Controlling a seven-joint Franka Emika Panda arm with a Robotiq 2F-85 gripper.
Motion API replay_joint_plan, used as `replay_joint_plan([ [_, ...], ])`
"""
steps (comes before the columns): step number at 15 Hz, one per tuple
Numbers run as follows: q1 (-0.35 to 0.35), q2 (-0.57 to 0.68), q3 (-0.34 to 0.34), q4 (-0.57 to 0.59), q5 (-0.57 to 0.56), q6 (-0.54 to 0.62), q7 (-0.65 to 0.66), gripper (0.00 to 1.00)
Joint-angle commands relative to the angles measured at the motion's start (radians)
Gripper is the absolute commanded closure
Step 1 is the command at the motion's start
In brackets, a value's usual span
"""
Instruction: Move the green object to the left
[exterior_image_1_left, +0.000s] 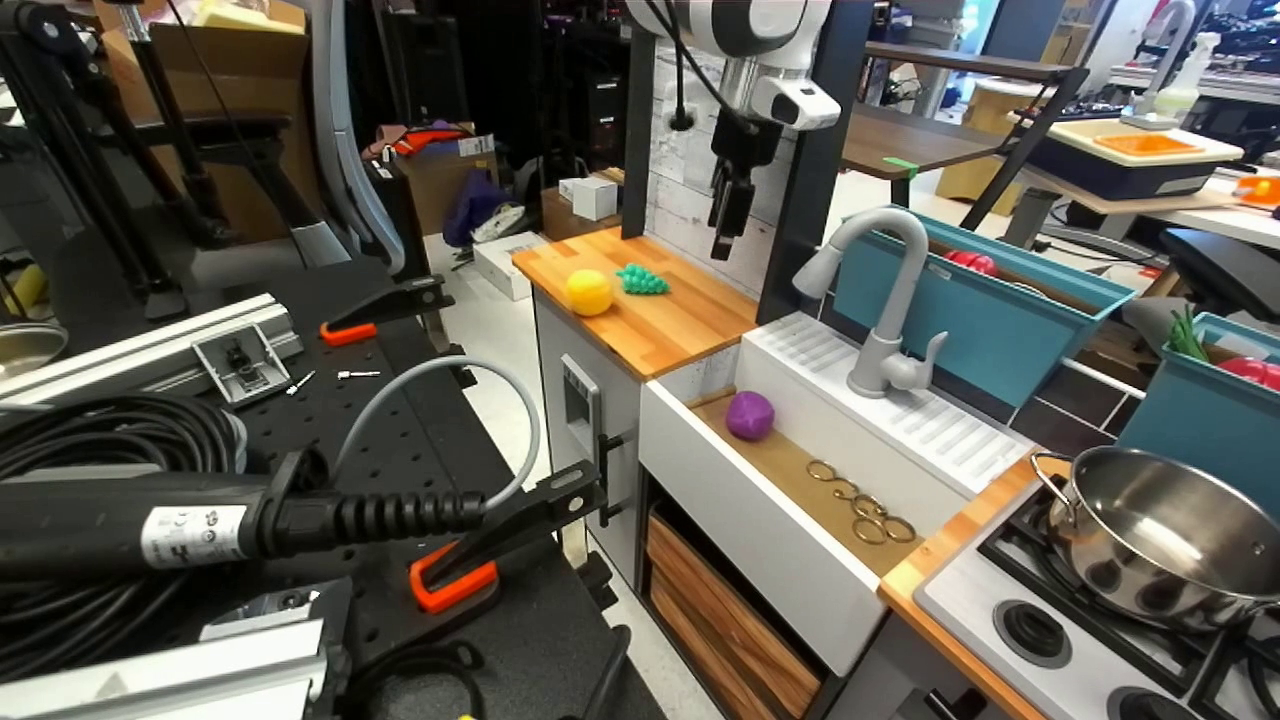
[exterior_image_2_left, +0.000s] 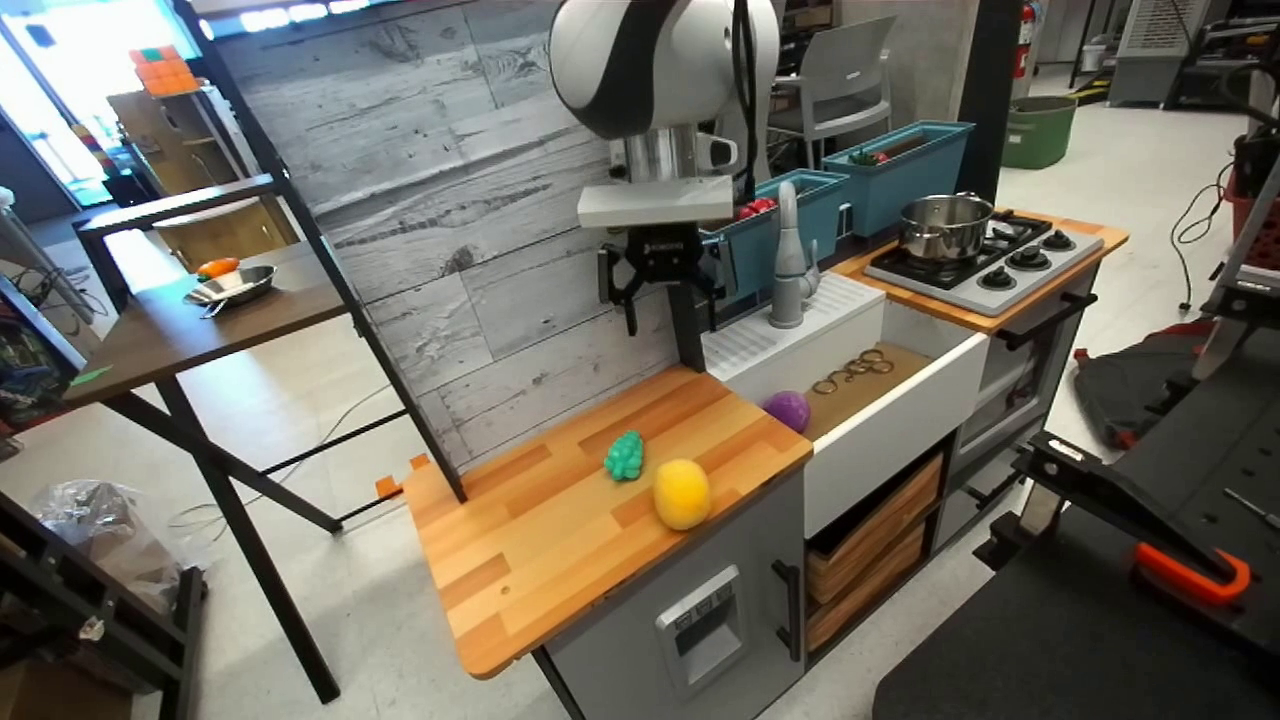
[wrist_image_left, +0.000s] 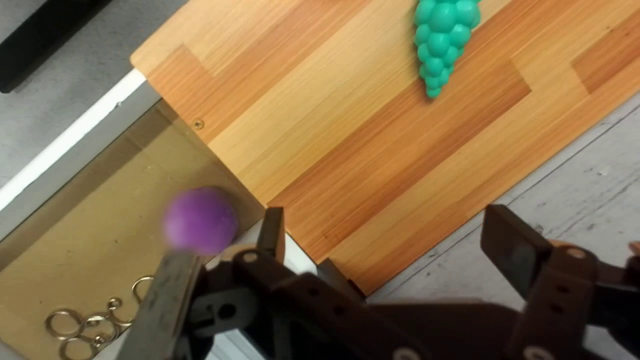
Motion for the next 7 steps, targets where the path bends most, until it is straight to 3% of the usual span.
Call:
replay_joint_plan([
  [1,-0.022,-0.206,-0.014,-0.233,-0.014,0.001,-0.046,0.0],
  [4,-0.053,-0.345,-0.007,-0.375,-0.002,-0.017,-0.1,0.0],
  [5,-0.036,-0.22,-0.016,-0.225,-0.006,-0.006,-0.058,0.0],
  [7,-0.043,-0.256,-0.016,-0.255,-0.005,-0.008,-0.063,0.0],
])
